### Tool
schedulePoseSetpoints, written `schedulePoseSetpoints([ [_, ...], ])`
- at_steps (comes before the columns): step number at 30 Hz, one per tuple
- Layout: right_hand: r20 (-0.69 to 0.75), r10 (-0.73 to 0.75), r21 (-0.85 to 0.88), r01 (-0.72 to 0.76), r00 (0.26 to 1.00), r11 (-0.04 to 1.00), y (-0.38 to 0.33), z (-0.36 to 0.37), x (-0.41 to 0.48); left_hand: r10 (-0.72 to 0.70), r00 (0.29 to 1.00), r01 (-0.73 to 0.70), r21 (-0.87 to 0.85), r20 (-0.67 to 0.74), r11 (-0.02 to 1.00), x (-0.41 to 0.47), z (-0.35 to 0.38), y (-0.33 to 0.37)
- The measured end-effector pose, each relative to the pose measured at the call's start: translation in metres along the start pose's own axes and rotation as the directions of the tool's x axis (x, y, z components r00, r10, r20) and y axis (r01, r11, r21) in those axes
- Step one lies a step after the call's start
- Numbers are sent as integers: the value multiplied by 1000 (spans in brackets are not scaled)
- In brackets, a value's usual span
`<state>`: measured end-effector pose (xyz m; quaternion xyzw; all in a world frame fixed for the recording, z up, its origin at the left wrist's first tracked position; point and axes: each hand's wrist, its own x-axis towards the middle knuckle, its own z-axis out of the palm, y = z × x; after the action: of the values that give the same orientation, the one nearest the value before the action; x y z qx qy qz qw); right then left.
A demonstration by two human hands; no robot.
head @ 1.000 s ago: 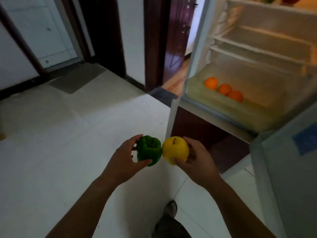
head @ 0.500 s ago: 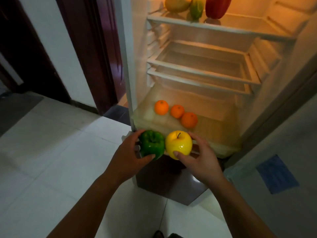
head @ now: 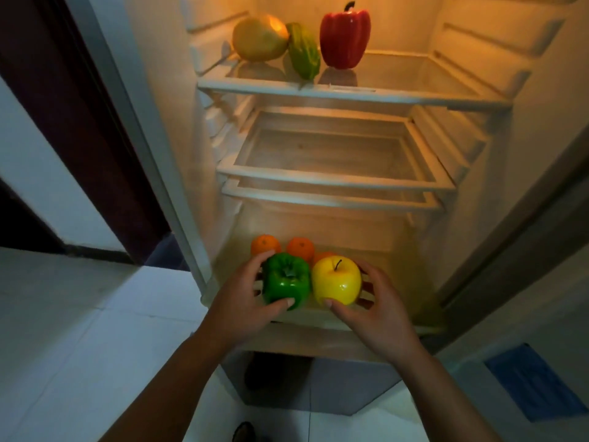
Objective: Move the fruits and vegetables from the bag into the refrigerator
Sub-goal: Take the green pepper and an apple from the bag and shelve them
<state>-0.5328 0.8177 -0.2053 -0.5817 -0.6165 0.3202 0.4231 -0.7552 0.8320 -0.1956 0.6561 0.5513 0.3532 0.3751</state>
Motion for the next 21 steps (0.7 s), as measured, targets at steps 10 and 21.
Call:
schedulePoseSetpoints([
  [10, -104, 99, -19, -102, 990, 995, 5, 26, 29, 36, 981, -31, -28, 190, 999, 55, -19, -26],
  [21, -146, 208, -95, -223, 967, 970, -1, 47, 48, 72, 981, -59, -79, 180, 995, 94, -45, -41],
])
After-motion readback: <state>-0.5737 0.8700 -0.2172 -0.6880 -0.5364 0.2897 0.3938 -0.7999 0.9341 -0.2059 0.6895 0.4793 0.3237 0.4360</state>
